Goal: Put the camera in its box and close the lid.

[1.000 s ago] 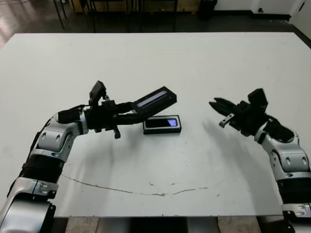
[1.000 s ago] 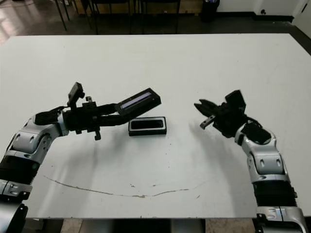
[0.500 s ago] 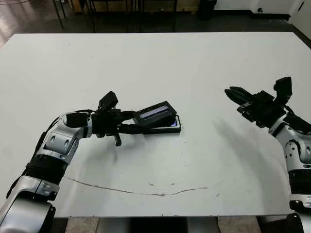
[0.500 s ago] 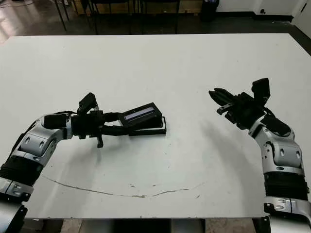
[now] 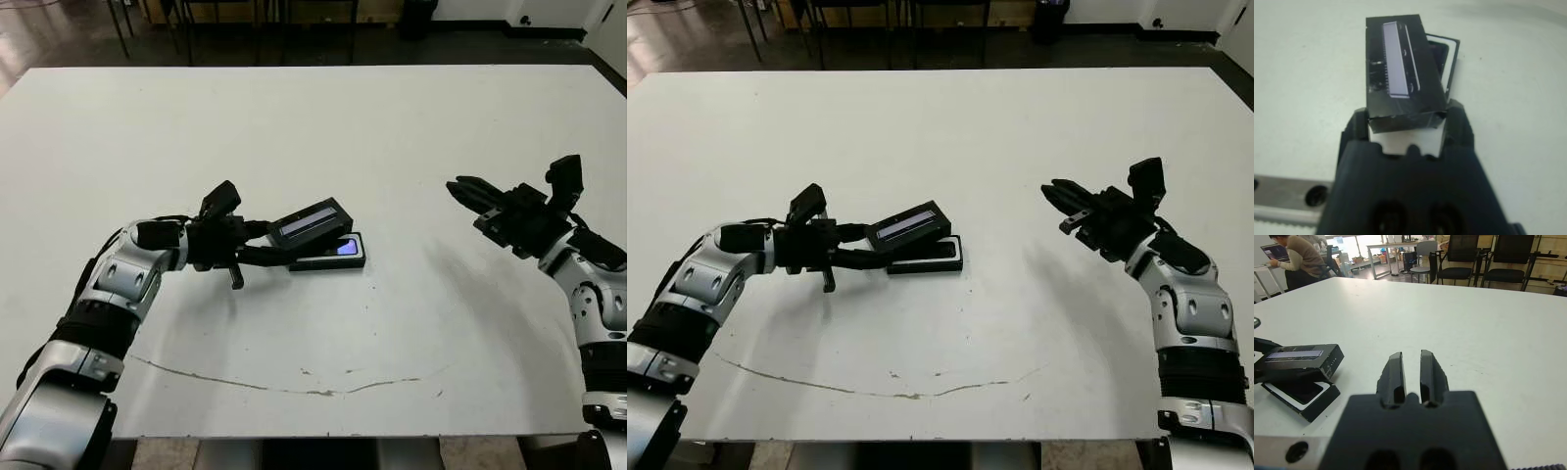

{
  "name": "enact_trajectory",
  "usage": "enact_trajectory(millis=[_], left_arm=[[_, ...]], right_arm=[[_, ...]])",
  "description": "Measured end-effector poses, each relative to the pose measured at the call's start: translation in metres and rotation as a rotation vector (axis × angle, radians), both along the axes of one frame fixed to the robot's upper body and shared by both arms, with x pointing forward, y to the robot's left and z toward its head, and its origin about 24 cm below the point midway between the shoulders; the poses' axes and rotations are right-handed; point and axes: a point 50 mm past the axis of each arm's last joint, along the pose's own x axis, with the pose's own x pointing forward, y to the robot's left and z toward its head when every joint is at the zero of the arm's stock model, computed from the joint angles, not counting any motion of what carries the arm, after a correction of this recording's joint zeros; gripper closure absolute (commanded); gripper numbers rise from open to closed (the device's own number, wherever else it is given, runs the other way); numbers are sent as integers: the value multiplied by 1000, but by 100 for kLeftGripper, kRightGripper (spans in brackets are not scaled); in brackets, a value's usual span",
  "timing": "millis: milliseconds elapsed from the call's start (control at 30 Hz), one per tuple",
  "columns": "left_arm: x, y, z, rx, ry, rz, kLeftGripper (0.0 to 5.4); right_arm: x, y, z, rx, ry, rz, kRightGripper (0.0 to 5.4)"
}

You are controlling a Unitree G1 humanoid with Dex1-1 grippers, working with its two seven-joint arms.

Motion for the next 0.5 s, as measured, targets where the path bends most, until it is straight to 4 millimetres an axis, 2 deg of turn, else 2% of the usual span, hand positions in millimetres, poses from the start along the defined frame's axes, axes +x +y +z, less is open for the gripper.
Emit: enact_trajectory(millis=[267,500], left_arm=[[-3,-13,9,87,-24,-117,466],[-5,-15,13,147,-38,-141,466]], right_arm=[[0,0,-1,-9,2,7,540],[-1,-1,-3,-18,3,7,540]])
